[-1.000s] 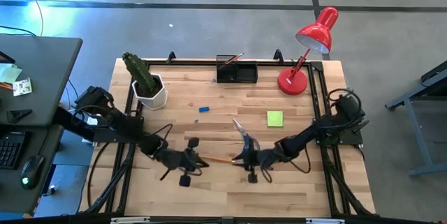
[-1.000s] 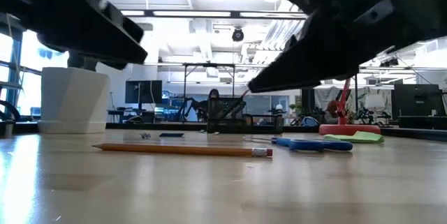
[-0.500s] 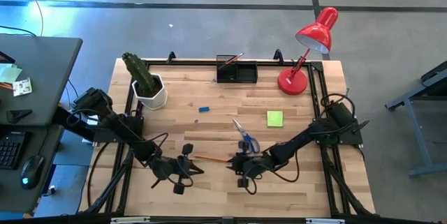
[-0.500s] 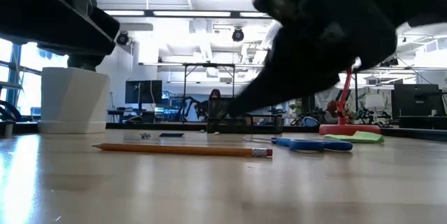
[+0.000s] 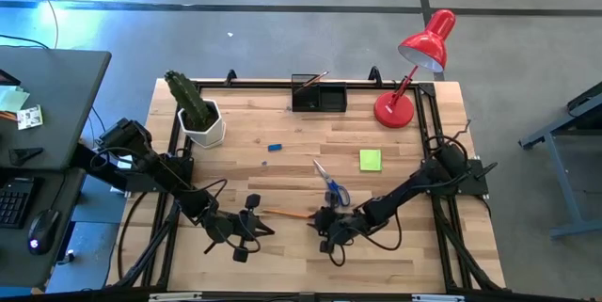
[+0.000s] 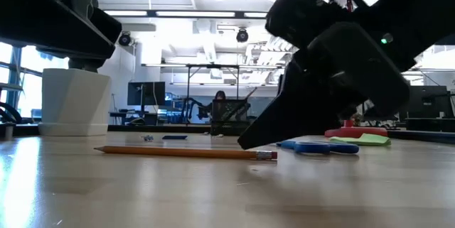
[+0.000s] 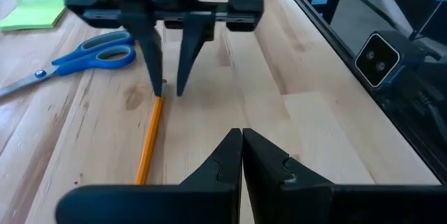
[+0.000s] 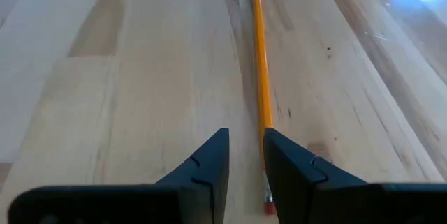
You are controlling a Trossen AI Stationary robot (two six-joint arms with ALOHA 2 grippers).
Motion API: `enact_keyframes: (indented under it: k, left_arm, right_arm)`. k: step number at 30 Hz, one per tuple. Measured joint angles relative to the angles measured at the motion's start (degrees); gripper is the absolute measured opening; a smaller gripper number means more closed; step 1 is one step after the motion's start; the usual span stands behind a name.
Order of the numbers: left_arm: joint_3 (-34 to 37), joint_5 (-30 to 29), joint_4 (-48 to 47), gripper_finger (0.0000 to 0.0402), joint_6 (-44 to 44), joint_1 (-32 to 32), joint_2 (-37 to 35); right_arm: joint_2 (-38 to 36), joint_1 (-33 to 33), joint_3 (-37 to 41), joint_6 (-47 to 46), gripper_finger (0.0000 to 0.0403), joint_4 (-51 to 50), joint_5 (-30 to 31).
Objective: Pick and place office supplies into organizer
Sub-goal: Put the yellow pencil into the top left section of the desk organizer
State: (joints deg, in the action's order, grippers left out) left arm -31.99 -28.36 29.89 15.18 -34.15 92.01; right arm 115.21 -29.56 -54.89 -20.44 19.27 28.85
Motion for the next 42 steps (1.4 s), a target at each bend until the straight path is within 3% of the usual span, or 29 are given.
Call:
enact_keyframes:
  k: [15, 22, 32, 42]
  left_arm:
    - [-0.02, 0.22, 0.41, 0.0003, 0.25, 0.00, 0.00]
    - [-0.02, 0.24, 0.37, 0.0003, 0.73, 0.00, 0.00]
    - [-0.02, 0.24, 0.32, 0.0003, 0.77, 0.00, 0.00]
    - [-0.02, -0.57, 0.01, 0.0003, 2.04, 0.00, 0.00]
  right_arm:
    - [-0.34, -0.97, 0.02, 2.46, 0.0083, 0.04, 2.92]
    - [-0.34, -1.64, 0.73, 1.67, 0.0083, 0.53, 8.58]
    - [-0.34, -1.71, 9.61, -1.68, 0.0083, 13.26, 8.28]
    - [-0.34, -2.45, 10.68, -0.21, 0.0083, 15.05, 7.24]
